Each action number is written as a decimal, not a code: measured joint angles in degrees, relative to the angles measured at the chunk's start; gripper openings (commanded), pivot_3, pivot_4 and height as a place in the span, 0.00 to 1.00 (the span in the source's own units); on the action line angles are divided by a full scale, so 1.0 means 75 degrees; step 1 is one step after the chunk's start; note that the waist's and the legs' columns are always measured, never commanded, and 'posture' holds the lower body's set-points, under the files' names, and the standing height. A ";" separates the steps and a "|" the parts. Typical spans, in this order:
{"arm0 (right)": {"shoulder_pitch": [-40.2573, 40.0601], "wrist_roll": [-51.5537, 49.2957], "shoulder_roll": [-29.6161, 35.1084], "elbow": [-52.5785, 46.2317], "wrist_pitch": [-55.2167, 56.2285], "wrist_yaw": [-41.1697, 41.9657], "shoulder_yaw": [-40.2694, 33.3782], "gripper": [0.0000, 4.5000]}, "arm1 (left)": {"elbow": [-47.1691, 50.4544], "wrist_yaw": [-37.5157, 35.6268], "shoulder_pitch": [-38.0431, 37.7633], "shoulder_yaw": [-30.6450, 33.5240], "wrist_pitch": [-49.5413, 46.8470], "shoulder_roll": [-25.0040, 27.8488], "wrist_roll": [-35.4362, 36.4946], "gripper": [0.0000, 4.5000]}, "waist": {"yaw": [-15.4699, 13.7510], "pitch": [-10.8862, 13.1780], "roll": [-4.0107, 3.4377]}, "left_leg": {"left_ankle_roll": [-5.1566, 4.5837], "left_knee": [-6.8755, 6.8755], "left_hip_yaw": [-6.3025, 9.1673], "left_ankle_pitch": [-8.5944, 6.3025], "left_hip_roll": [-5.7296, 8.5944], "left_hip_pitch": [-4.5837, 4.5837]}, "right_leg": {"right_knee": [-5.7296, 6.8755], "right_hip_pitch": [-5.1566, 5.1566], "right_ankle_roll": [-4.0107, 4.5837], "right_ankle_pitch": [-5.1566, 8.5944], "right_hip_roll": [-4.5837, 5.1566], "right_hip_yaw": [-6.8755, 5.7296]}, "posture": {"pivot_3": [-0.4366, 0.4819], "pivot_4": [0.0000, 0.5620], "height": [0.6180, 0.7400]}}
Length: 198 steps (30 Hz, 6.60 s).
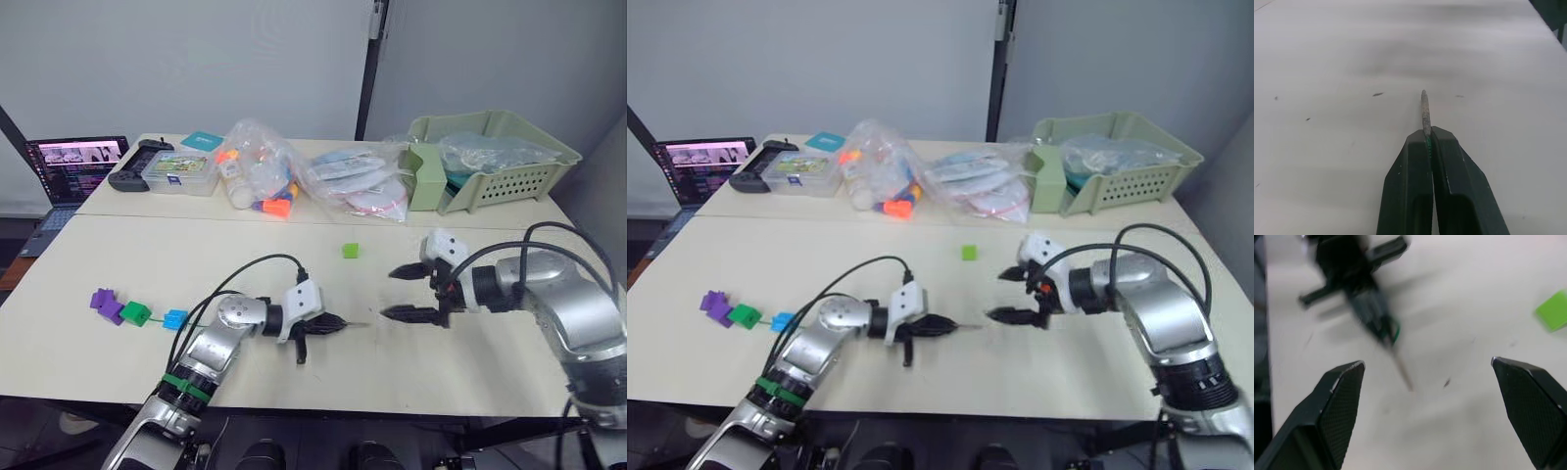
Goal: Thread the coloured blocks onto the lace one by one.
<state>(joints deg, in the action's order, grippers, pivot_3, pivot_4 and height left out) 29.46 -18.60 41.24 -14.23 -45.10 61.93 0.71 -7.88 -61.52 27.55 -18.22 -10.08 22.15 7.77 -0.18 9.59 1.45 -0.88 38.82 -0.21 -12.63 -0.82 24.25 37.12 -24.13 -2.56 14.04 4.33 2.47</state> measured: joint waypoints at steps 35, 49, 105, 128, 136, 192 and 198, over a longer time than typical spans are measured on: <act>0.2801 0.1499 -0.4726 0.8452 0.4832 -0.5484 -0.0250 0.57 | 0.1938 0.0576 -0.1148 0.0606 -0.1139 0.0756 0.0222 0.00 | 0.0214 -0.0001 -0.0008 | 0.0001 -0.0043 0.0007 0.0000 0.0001 -0.0014 | 0.0016 -0.0012 0.0017 -0.0017 0.0002 0.0000 | 0.48 0.27 1.00; 0.0975 0.1200 -0.4103 0.5597 0.4031 -0.5223 -0.0463 0.27 | 0.1710 0.0487 -0.0908 0.0453 -0.1073 0.0413 0.0295 0.00 | 0.0128 -0.0002 -0.0010 | 0.0001 -0.0067 0.0013 0.0001 0.0004 -0.0015 | 0.0007 -0.0013 0.0017 -0.0021 0.0008 -0.0003 | 0.48 0.27 1.00; 0.1944 0.2167 0.1760 0.3594 0.4465 0.3356 0.2966 1.00 | 0.0108 0.0705 -0.0383 0.0103 0.0303 -0.0646 0.0162 0.00 | 0.0058 -0.0003 -0.0012 | -0.0001 -0.0007 -0.0011 0.0001 0.0008 0.0002 | -0.0017 0.0002 -0.0006 -0.0008 0.0003 0.0008 | 0.48 0.27 1.00; 0.1621 0.3423 0.1234 0.3509 0.4218 0.2985 0.3293 0.29 | -0.0143 0.0927 -0.0003 -0.0252 0.0346 -0.1065 -0.0159 0.00 | 0.0026 -0.0004 -0.0014 | 0.0000 0.0006 -0.0014 0.0001 0.0008 -0.0009 | -0.0010 0.0014 -0.0004 -0.0010 0.0001 0.0007 | 0.48 0.27 1.00; 0.1370 0.3401 0.1233 0.3069 0.3592 0.2937 0.3086 0.29 | -0.0644 0.0932 0.0191 -0.0564 0.0525 -0.1384 -0.0433 0.00 | 0.0021 -0.0005 -0.0014 | 0.0000 0.0004 -0.0010 0.0001 0.0009 -0.0008 | -0.0007 0.0012 -0.0004 -0.0010 0.0001 0.0006 | 0.48 0.27 1.00; 0.0746 0.3263 0.1292 0.2123 0.2653 0.2797 0.2719 0.29 | -0.1058 0.0746 0.0564 -0.0900 0.0502 -0.1756 -0.0762 0.00 | 0.0000 -0.0005 -0.0014 | -0.0001 0.0006 -0.0007 0.0001 0.0009 -0.0010 | -0.0009 0.0017 -0.0005 -0.0009 -0.0002 0.0004 | 0.48 0.27 1.00; 0.0705 0.3236 0.1297 0.1952 0.2457 0.2735 0.2719 0.29 | -0.1819 0.0857 0.0946 -0.0928 0.0667 -0.2265 -0.0860 0.00 | -0.0004 -0.0005 -0.0014 | -0.0001 0.0006 -0.0007 0.0001 0.0009 -0.0008 | -0.0009 0.0016 -0.0005 -0.0009 -0.0003 0.0003 | 0.48 0.27 1.00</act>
<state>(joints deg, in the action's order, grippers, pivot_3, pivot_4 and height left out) 34.75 5.66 50.97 0.42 -26.67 82.44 21.10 -21.52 -55.10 34.65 -25.18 -5.08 5.16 1.32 -0.20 9.56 1.34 -0.88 38.87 -0.27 -12.62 -0.75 24.19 37.06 -24.01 -2.59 13.97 4.31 2.50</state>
